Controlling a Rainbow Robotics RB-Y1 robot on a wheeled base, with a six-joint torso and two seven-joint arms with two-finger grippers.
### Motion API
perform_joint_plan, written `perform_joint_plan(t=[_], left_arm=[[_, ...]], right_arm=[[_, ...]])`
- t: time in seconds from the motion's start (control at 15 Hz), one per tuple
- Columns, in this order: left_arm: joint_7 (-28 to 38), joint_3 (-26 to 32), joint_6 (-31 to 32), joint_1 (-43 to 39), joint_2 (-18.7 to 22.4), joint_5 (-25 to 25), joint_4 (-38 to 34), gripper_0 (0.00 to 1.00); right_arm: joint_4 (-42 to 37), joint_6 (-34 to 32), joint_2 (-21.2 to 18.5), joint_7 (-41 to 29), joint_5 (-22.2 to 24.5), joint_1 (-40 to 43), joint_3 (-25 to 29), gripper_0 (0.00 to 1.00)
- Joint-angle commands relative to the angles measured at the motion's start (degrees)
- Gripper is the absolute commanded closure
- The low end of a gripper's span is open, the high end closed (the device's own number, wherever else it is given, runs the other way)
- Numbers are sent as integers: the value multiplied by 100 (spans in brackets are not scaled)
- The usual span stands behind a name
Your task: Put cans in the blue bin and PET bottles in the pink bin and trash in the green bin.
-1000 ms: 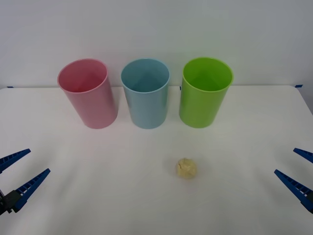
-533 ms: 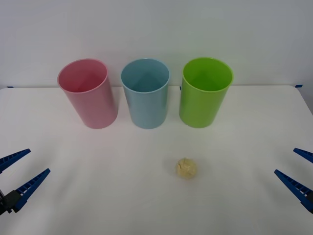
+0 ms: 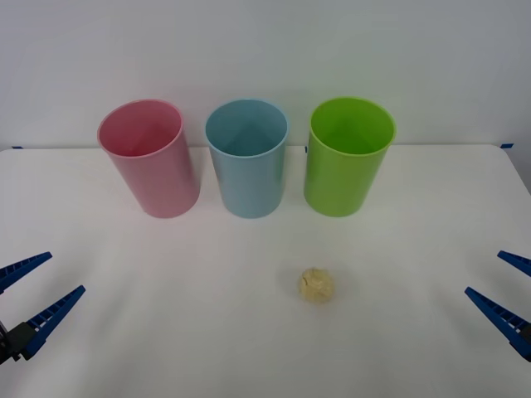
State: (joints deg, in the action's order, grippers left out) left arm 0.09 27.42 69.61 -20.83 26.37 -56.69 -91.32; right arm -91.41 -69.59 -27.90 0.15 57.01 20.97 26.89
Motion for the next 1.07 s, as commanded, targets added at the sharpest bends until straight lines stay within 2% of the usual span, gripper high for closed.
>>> perform_joint_plan(t=[0.07,0.2,0.47,0.67,0.93,1.07], left_arm=[[0,0,0,0,0,0,0,0],[0,0,0,0,0,0,0,0],[0,0,0,0,0,0,0,0],[0,0,0,0,0,0,0,0],[0,0,0,0,0,0,0,0],[0,0,0,0,0,0,0,0]], right_arm=[[-35,7,56,56,143,-40,70,0],[-158,7,47,65,178,-49,105,0],[-861,7,47,-94,943,-14,352,0],[-1555,15,47,-744,1629,101,404,0],[-2443,15,56,-1570,2323,188,352,0],[-3146,15,56,-2106,3017,162,255,0]])
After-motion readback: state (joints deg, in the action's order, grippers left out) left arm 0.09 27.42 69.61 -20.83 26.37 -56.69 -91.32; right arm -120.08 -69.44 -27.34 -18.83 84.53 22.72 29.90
